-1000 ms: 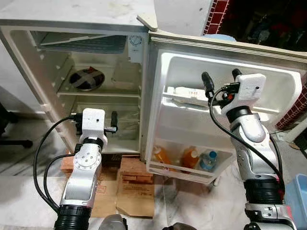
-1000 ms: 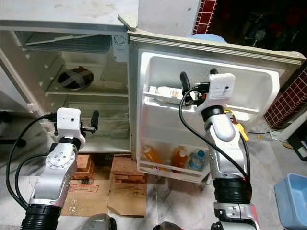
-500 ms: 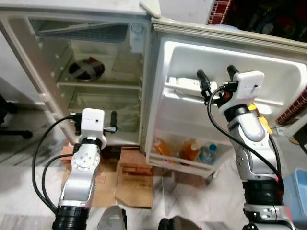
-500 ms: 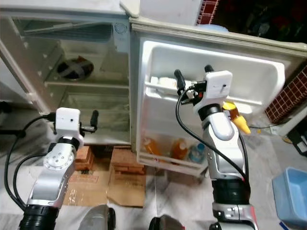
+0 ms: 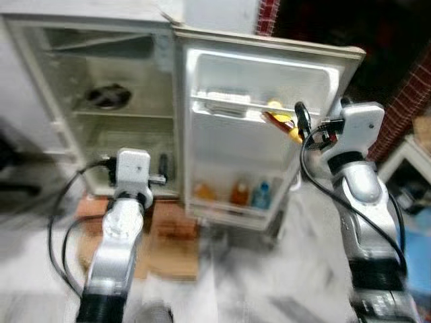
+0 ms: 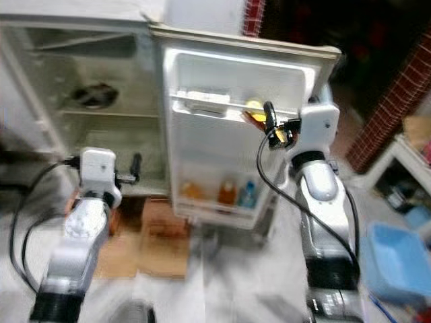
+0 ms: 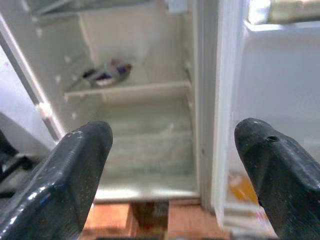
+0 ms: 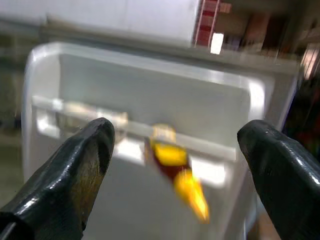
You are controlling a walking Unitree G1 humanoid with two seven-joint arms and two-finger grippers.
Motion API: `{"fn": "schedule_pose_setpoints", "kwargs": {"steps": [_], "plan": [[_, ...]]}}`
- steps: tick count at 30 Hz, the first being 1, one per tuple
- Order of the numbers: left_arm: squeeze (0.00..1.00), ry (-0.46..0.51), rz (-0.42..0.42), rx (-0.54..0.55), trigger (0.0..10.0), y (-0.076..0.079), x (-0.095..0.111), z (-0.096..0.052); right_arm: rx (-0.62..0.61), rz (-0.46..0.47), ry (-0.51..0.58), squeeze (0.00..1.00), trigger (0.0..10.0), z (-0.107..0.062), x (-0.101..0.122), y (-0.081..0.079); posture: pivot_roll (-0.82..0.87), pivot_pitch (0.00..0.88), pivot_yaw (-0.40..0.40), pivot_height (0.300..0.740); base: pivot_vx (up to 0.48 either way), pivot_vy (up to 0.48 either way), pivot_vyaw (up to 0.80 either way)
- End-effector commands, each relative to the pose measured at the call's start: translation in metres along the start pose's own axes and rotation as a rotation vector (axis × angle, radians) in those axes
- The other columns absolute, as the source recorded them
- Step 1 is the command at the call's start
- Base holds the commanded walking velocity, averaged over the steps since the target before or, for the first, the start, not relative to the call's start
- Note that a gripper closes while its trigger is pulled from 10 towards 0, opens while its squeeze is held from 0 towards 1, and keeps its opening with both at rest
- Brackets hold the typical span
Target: Restocking fridge
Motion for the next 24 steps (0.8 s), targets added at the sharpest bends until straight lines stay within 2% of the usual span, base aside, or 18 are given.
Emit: {"fn": "schedule_pose_setpoints", "kwargs": {"steps": [1, 3, 7, 12, 17, 20, 24], "plan": [[0.0, 0.005, 0.01, 0.024, 10.0, -0.004, 0.005, 0.004, 0.054, 0.016, -0.003, 0.0, 10.0, 0.003, 0.002, -0.01, 0.05, 0.0, -0.037, 0.74, 0.0, 0.0, 0.0], [0.0, -0.021, 0.032, 0.054, 10.0, -0.008, 0.001, 0.005, 0.084, 0.015, -0.022, 0.0, 10.0, 0.002, -0.003, -0.015, 0.05, 0.0, -0.037, 0.74, 0.0, 0.0, 0.0], [0.0, -0.05, 0.004, 0.108, 10.0, -0.019, -0.002, 0.004, 0.174, 0.06, -0.06, 0.0, 10.0, 0.004, -0.012, -0.029, 0.06, 0.0, -0.036, 0.74, 0.0, 0.0, 0.0], [0.0, -0.067, 0.001, 0.115, 10.0, -0.022, -0.005, 0.001, 0.211, 0.061, -0.068, 0.0, 10.0, 0.004, -0.013, -0.038, 0.06, 0.0, -0.04, 0.74, 0.0, 0.0, 0.0], [0.0, -0.089, 0.0, 0.136, 10.0, -0.024, -0.008, -0.001, 0.292, 0.058, -0.123, 0.0, 10.0, -0.004, -0.024, -0.054, 0.06, 0.0, -0.043, 0.74, 0.0, 0.0, 0.0], [0.0, -0.1, 0.004, 0.135, 10.0, -0.023, -0.009, -0.001, 0.34, 0.029, -0.12, 0.0, 10.0, -0.002, -0.025, -0.062, 0.06, 0.0, -0.041, 0.74, 0.0, 0.0, 0.0], [0.0, -0.1, -0.005, 0.131, 10.0, -0.023, -0.009, -0.002, 0.321, 0.04, -0.126, 0.0, 10.0, 0.002, -0.024, -0.061, 0.06, 0.0, -0.043, 0.74, 0.0, 0.0, 0.0]]}}
Point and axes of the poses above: a point about 5 cm out from each wrist's last joint towards the gripper, its own z axis pointing out of the wrist towards the gripper, its own x axis along the axis of the wrist's last joint, y = z × x, the point moved 2 cm from there along z, pointing out of the wrist towards the gripper, and after that the axes turned 10 degrees about -z, right-handed, at the moved point
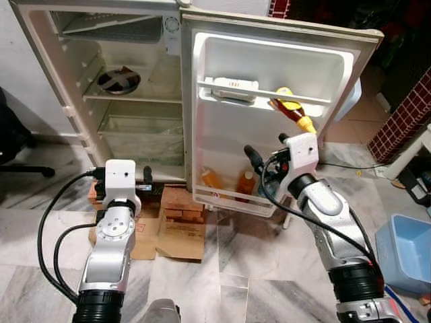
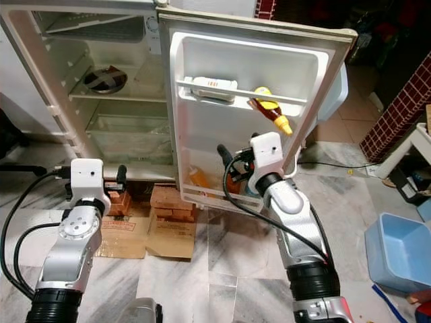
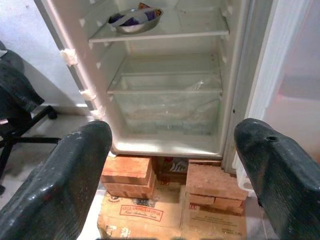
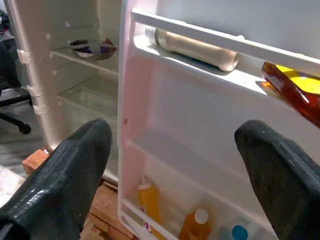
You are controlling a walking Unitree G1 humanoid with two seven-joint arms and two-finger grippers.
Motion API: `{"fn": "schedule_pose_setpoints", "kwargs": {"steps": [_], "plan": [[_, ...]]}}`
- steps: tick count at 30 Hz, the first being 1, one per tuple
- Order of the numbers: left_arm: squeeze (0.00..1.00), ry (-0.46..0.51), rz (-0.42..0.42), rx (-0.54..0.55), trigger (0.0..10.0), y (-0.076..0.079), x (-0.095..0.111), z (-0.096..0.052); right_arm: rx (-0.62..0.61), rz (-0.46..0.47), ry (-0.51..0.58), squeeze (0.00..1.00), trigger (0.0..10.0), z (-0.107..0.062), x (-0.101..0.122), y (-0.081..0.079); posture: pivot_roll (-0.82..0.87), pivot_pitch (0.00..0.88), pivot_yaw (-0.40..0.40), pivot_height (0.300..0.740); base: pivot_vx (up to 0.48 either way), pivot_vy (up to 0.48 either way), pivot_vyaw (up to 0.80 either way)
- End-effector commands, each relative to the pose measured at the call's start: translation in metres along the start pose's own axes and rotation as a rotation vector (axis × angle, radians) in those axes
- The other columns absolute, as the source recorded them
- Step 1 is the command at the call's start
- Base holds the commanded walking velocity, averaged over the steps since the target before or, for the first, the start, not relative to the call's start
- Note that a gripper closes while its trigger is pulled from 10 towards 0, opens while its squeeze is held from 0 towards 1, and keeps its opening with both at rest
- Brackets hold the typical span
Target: Restocking fridge
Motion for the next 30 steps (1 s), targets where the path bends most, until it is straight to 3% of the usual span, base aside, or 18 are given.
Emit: {"fn": "schedule_pose_setpoints", "kwargs": {"steps": [1, 7, 19, 30], "plan": [[0.0, 0.007, -0.006, -0.003, 10.0, -0.0002, 0.0028, -0.0017, -0.009, 0.0, 0.006, 0.0, 10.0, 0.0028, 0.0045, 0.0021, 0.06, 0.0, -0.044, 0.74, 0.281, 0.0, 0.0], [0.0, -0.003, -0.019, -0.002, 10.0, -0.0006, 0.0014, -0.0029, 0.01, -0.016, -0.011, 0.0, 10.0, 0.0005, 0.0008, -0.0034, 0.06, 0.0, -0.048, 0.74, 0.401, 0.0, 0.0], [0.0, -0.013, -0.035, 0.006, 10.0, -0.0002, 0.0004, -0.0028, -0.008, -0.034, -0.032, 0.0, 10.0, 0.0018, -0.0024, 0.0017, 0.06, 0.0, -0.047, 0.74, 0.432, 0.0, 0.0], [0.0, -0.012, -0.051, 0.018, 10.0, -0.0019, 0.001, -0.0022, 0.001, -0.047, -0.031, 0.0, 10.0, 0.0027, -0.003, 0.0061, 0.06, 0.0, -0.051, 0.74, 0.0, 0.0, 0.0]]}}
Point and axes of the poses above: a point about 5 cm out from each wrist's last joint towards the gripper, its own z axis pointing out of the wrist towards the gripper, its own x axis along the axis of the wrist's last joint, y = z × x, the point moved 2 cm from there along z, pointing out of the wrist towards the gripper, and after that the axes turned 10 degrees about -z, right-handed, at the moved point
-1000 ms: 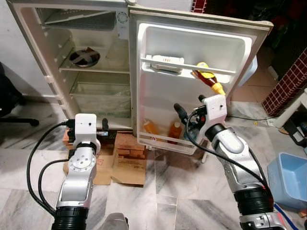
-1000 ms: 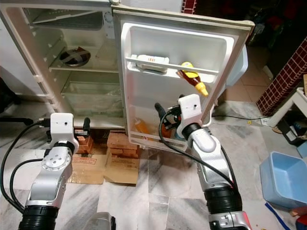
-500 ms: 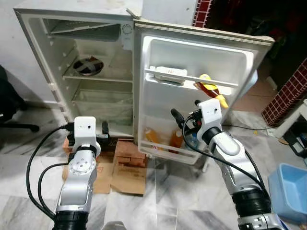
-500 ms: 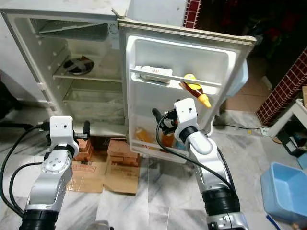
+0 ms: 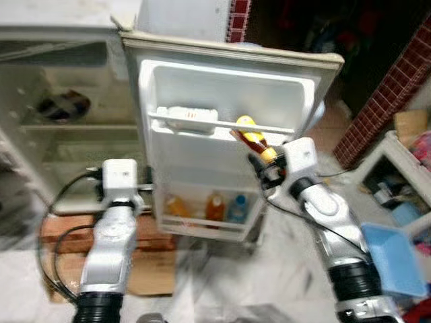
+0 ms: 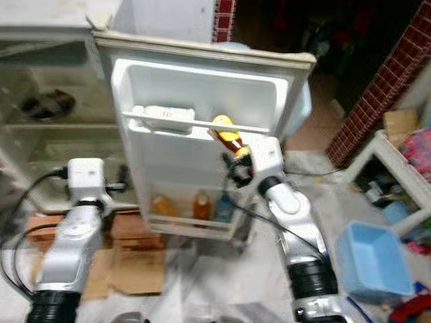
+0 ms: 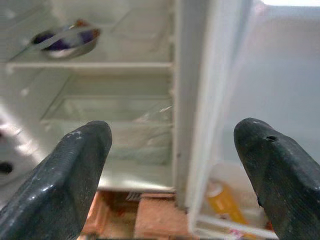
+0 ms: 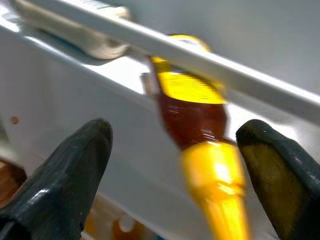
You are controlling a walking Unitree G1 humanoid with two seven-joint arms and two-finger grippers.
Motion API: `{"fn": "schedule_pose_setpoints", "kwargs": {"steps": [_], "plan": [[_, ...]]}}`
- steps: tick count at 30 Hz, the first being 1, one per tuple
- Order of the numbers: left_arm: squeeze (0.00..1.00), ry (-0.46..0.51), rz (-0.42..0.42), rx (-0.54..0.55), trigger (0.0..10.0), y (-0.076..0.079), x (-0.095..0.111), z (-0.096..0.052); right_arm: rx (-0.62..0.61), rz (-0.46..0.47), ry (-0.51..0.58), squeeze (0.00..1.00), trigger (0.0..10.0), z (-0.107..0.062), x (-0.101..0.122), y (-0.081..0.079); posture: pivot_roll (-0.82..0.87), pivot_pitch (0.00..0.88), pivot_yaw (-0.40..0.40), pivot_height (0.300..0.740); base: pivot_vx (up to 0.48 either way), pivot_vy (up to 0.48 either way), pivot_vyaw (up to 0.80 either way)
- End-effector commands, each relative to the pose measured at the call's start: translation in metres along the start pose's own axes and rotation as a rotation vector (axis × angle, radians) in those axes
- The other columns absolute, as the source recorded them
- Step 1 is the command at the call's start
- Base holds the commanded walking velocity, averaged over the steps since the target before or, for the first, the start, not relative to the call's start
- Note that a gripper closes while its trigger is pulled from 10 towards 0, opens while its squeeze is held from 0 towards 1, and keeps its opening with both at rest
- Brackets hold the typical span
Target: Restocking fridge
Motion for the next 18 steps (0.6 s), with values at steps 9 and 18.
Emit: {"fn": "schedule_pose_setpoints", "kwargs": {"steps": [9, 18], "plan": [[0.0, -0.013, 0.007, 0.018, 10.0, -0.003, -0.003, -0.001, -0.064, -0.051, 0.214, 0.0, 10.0, -0.001, 0.038, 0.016, 0.07, 0.0, -0.05, 0.74, 0.0, 0.0, 0.0], [0.0, -0.013, 0.011, 0.021, 10.0, -0.004, -0.002, 0.0, 0.007, -0.001, 0.238, 0.0, 10.0, -0.002, 0.04, 0.005, 0.07, 0.0, -0.046, 0.74, 0.0, 0.0, 0.0]]}}
Point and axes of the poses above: a point about 5 cm out from each wrist's last joint towards the gripper, its own z axis pointing out of the wrist towards the gripper, its own x axis along the axis of the wrist's last joint, y = z × x, the point moved 2 cm from there along z, pointing out of the wrist towards the gripper, and after that the axes turned 10 degrees about -z, right-handed, at the moved point
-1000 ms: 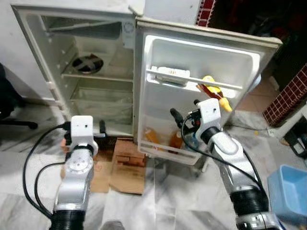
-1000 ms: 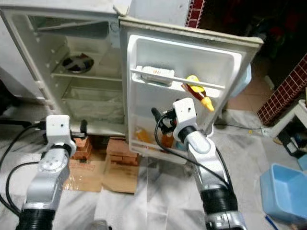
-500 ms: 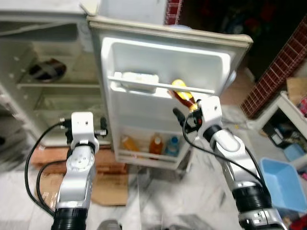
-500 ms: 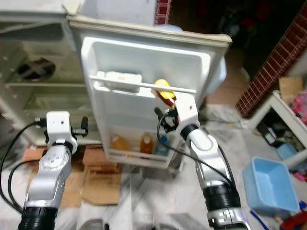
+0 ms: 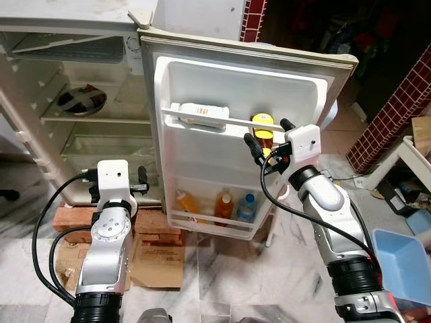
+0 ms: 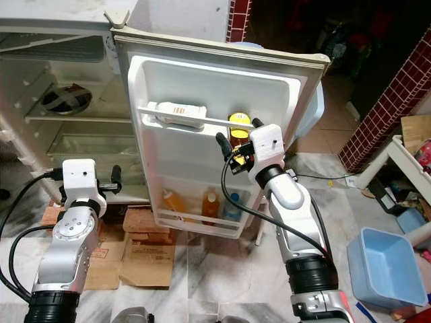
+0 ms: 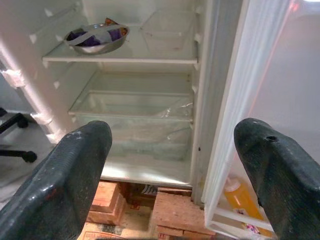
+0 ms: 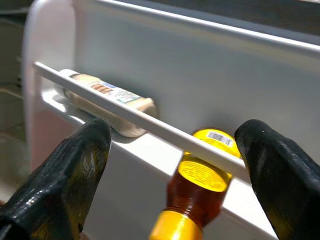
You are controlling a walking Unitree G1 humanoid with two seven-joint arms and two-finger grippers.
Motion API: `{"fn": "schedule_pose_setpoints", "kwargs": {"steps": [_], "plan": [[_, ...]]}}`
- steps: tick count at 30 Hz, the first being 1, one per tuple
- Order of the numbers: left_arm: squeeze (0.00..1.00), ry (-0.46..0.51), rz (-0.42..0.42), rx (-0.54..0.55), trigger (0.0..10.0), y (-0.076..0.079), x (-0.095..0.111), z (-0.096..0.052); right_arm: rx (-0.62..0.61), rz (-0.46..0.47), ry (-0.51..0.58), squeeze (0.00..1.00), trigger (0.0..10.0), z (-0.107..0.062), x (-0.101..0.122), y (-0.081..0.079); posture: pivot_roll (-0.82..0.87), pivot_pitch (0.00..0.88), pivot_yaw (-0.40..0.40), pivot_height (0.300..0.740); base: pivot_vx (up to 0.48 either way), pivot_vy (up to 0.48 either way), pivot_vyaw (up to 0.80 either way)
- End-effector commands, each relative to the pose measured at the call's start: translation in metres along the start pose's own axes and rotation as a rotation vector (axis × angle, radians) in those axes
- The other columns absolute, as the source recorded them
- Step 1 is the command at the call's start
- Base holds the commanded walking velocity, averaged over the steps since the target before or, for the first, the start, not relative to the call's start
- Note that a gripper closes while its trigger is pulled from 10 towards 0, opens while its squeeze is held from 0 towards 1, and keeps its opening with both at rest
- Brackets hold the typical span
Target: Restocking fridge
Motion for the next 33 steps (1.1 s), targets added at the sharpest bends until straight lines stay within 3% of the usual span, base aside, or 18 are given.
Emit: {"fn": "schedule_pose_setpoints", "kwargs": {"steps": [1, 3, 5, 8, 12, 19, 33], "plan": [[0.0, -0.008, 0.01, 0.005, 10.0, 0.0, -0.001, 0.0, 0.037, 0.017, 0.026, 0.0, 10.0, 0.0, 0.007, -0.003, 0.07, 0.0, -0.045, 0.74, 0.0, 0.0, 0.0], [0.0, -0.009, 0.011, 0.003, 10.0, 0.0, -0.001, 0.0, 0.091, 0.041, 0.027, 0.0, 10.0, 0.0, 0.007, -0.01, 0.06, 0.0, -0.044, 0.74, 0.0, 0.0, 0.0], [0.0, -0.009, 0.01, -0.001, 10.0, 0.001, -0.001, 0.0, 0.247, 0.077, 0.001, 0.0, 10.0, -0.006, 0.002, -0.028, 0.06, 0.0, -0.044, 0.74, 0.0, 0.0, 0.0], [0.0, -0.009, 0.009, -0.005, 10.0, 0.003, -0.001, 0.0, 0.368, 0.097, -0.045, 0.0, 10.0, -0.015, -0.007, -0.043, 0.07, 0.0, -0.045, 0.74, 0.0, 0.0, 0.0], [0.0, -0.01, 0.007, -0.002, 10.0, 0.002, -0.001, 0.0, 0.371, 0.085, -0.078, 0.0, 10.0, -0.016, -0.013, -0.045, 0.07, 0.0, -0.045, 0.74, 0.0, 0.0, 0.0], [0.0, -0.014, 0.007, -0.002, 10.0, 0.001, -0.002, 0.0, 0.299, -0.013, -0.229, 0.0, 10.0, -0.013, -0.035, -0.032, 0.07, 0.0, -0.043, 0.74, 0.0, 0.0, 0.0], [0.0, -0.017, 0.004, 0.006, 10.0, 0.001, -0.002, -0.001, 0.087, -0.082, -0.281, 0.0, 10.0, 0.005, -0.042, 0.005, 0.07, 0.0, -0.049, 0.74, 0.0, 0.0, 0.0]]}}
Point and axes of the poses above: a point about 5 cm out from each wrist's last joint towards the gripper, its own z axis pointing out of the wrist towards the gripper, its own x axis along the axis of the wrist's last joint, y = z × x, the point moved 2 cm from there along z, pointing out of the wrist towards the gripper, and after that the axes turned 10 degrees about -z, right-handed, at the moved point
